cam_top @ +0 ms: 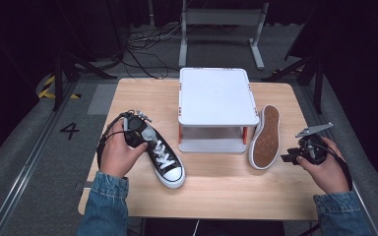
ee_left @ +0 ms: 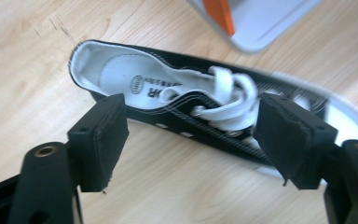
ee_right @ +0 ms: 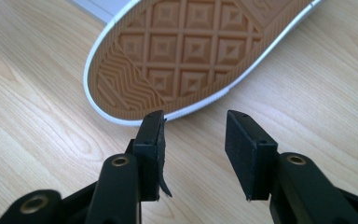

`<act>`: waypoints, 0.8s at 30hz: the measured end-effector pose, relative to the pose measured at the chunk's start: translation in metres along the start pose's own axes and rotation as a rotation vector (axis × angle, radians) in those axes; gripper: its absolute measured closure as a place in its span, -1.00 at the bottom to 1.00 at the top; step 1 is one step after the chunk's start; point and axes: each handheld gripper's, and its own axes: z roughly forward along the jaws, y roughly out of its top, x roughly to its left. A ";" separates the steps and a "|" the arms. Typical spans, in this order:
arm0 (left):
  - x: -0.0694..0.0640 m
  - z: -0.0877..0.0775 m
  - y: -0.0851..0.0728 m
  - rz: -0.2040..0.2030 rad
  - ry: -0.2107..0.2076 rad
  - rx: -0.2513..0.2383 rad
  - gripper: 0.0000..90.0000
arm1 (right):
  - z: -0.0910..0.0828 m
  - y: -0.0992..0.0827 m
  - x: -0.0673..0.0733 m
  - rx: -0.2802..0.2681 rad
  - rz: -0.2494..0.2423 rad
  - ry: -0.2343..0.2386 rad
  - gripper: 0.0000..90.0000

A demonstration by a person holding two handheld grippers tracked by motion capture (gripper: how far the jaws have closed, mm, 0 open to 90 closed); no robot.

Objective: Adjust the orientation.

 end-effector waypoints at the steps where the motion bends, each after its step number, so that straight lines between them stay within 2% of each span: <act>1: 0.000 0.002 0.003 0.032 0.004 0.014 -0.45 | -0.001 -0.002 0.000 0.004 0.010 -0.001 0.30; 4: 0.002 0.011 0.012 0.087 -0.051 0.034 -0.51 | -0.002 -0.010 -0.001 0.011 0.024 -0.013 0.30; 6: 0.004 0.021 0.017 0.105 -0.075 0.048 -0.53 | -0.004 -0.015 -0.002 0.015 0.034 -0.021 0.29; 8: 0.006 0.031 0.020 0.133 -0.071 0.091 -0.56 | -0.007 -0.020 -0.004 0.016 0.045 -0.031 0.28; 9: 0.006 0.031 0.020 0.133 -0.071 0.091 -0.58 | -0.007 -0.020 -0.004 0.016 0.045 -0.031 0.28; 11: 0.009 0.041 0.021 0.147 -0.116 0.117 -0.59 | -0.011 -0.028 -0.005 0.014 0.058 -0.038 0.27; 12: 0.009 0.043 0.021 0.153 -0.128 0.122 -0.56 | -0.013 -0.031 -0.006 0.011 0.064 -0.041 0.27; 13: 0.009 0.046 0.020 0.160 -0.156 0.122 -0.55 | -0.015 -0.033 -0.006 0.011 0.065 -0.045 0.27; 15: 0.008 0.047 0.017 0.169 -0.214 0.125 -0.42 | -0.019 -0.036 -0.008 0.006 0.076 -0.050 0.27; 16: 0.006 0.046 0.015 0.171 -0.226 0.135 -0.37 | -0.020 -0.037 -0.008 0.002 0.075 -0.053 0.27; 18: 0.003 0.044 0.012 0.223 -0.229 0.176 -0.55 | -0.022 -0.037 -0.009 -0.005 0.075 -0.054 0.26; 19: 0.000 0.042 0.009 0.254 -0.216 0.217 -0.56 | -0.021 -0.036 -0.008 -0.006 0.072 -0.054 0.26; 21: -0.002 0.042 0.008 0.262 -0.208 0.219 -0.55 | -0.019 -0.035 -0.007 -0.006 0.064 -0.054 0.26; 23: -0.006 0.040 0.003 0.312 -0.205 0.265 -0.54 | -0.017 -0.033 -0.006 0.003 0.057 -0.047 0.25; 24: -0.006 0.040 0.003 0.312 -0.205 0.265 -0.53 | -0.015 -0.032 -0.005 0.005 0.050 -0.045 0.25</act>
